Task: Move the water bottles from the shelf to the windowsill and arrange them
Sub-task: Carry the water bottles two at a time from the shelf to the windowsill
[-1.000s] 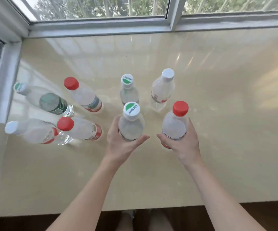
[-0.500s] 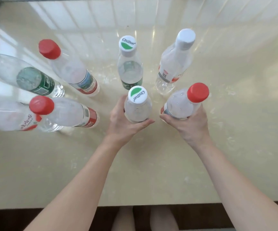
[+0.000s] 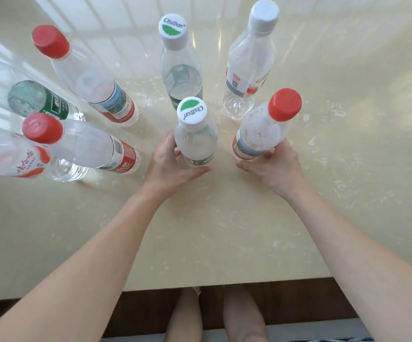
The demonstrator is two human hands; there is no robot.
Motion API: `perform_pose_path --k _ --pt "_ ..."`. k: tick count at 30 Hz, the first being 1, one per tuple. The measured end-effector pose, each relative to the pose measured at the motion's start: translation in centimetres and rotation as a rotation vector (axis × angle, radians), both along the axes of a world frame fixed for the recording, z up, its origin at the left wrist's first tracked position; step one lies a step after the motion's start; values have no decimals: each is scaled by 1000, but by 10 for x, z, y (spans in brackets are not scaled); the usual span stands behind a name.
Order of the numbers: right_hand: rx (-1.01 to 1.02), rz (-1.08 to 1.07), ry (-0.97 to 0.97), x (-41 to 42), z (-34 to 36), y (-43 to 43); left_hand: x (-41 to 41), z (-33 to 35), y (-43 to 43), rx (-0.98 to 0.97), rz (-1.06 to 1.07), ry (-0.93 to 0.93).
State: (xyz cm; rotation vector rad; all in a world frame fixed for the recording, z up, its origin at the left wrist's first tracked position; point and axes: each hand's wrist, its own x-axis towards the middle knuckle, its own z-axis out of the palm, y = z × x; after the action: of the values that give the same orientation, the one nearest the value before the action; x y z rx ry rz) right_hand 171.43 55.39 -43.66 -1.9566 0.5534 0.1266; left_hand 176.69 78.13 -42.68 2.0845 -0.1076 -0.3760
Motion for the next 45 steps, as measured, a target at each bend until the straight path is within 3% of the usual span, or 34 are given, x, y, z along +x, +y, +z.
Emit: perform_pose_path --k 11,21,29,36,45 --pt "-35 1 -24 8 -16 4 -7 -13 8 3 -38 17" --pt "7 189 26 7 -11 -16 -1 -13 6 -15 -25 6" --pt "-86 42 -128 5 -13 9 -4 -12 6 -15 -41 6" --pt "-30 154 -33 4 -10 -8 -1 -14 7 -10 -8 6" --pt "-114 55 -62 5 -20 6 1 -14 10 126 -74 -25"
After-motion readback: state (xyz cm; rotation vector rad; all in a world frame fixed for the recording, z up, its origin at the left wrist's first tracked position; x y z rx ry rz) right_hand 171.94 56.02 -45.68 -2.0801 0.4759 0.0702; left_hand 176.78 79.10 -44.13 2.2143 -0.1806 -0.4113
